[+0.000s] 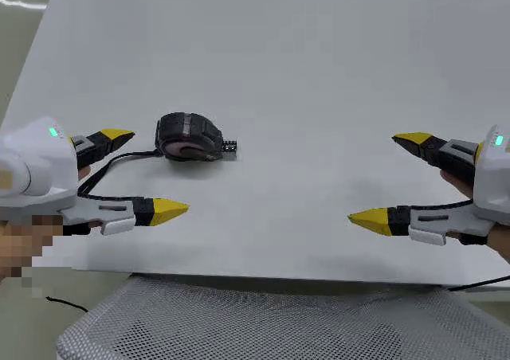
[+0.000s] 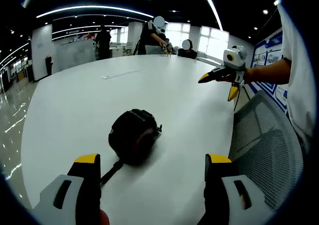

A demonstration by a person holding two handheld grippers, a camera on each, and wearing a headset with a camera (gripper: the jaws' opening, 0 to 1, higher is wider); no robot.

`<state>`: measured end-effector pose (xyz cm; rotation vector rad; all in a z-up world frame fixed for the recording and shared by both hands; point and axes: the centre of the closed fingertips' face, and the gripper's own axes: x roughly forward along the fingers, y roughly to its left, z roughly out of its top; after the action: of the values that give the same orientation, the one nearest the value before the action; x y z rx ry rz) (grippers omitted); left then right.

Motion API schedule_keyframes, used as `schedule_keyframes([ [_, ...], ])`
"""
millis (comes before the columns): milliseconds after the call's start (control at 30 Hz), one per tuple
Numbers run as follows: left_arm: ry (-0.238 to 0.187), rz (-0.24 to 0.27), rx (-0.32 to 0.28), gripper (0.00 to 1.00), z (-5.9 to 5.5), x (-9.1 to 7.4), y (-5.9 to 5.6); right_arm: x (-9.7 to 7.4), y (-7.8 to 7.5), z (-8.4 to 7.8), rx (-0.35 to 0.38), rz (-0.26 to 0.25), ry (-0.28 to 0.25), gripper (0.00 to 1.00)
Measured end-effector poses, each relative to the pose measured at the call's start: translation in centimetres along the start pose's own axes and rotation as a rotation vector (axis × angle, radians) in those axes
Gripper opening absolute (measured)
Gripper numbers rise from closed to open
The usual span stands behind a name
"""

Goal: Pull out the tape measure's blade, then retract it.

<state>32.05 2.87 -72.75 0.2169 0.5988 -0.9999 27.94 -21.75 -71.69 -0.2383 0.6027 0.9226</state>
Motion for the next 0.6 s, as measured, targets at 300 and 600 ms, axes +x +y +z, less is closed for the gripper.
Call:
schedule_keyframes([
  [300, 0.031, -0.022, 0.038, 0.83, 0.1, 0.7, 0.5, 1.2, 0.0, 0.9, -0.048, 0.042, 0.016, 0.80],
  [600, 0.088, -0.046, 0.103, 0.81, 0.5, 1.8, 1.1, 2.3, -0.1, 1.8, -0.087, 0.078, 0.027, 0.79],
])
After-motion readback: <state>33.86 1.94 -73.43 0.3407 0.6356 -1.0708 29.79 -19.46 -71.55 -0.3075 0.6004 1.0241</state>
